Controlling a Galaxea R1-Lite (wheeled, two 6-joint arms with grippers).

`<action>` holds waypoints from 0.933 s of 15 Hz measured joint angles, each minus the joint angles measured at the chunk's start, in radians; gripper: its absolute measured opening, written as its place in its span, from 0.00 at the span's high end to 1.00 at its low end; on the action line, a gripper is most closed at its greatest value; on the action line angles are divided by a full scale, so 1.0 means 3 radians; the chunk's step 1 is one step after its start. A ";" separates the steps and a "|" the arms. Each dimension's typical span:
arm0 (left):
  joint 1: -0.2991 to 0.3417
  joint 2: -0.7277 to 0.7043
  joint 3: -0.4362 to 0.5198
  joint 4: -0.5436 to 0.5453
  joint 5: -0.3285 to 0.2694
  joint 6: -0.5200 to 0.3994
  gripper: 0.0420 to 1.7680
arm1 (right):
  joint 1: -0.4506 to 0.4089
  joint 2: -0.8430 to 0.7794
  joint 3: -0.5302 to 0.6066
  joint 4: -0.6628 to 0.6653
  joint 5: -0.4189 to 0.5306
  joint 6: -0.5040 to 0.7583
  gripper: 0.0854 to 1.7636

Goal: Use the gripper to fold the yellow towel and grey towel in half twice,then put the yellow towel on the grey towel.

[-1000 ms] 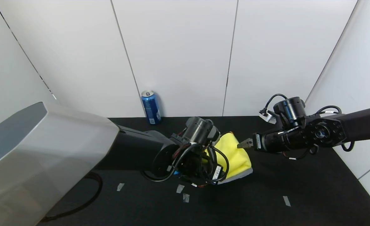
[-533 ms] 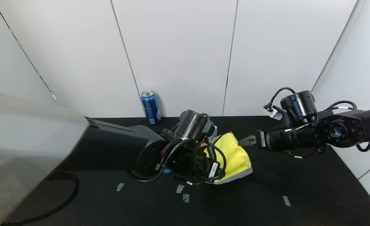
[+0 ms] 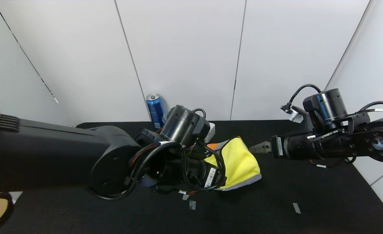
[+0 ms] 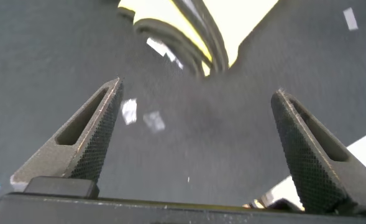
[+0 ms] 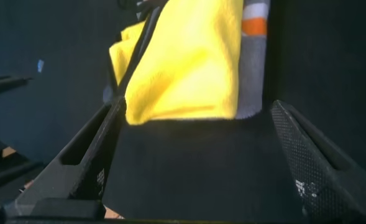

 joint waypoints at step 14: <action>-0.0123 -0.1527 0.1004 0.0266 0.0387 0.0019 0.04 | 0.0271 -0.1468 0.1063 0.0019 -0.0567 0.0051 0.04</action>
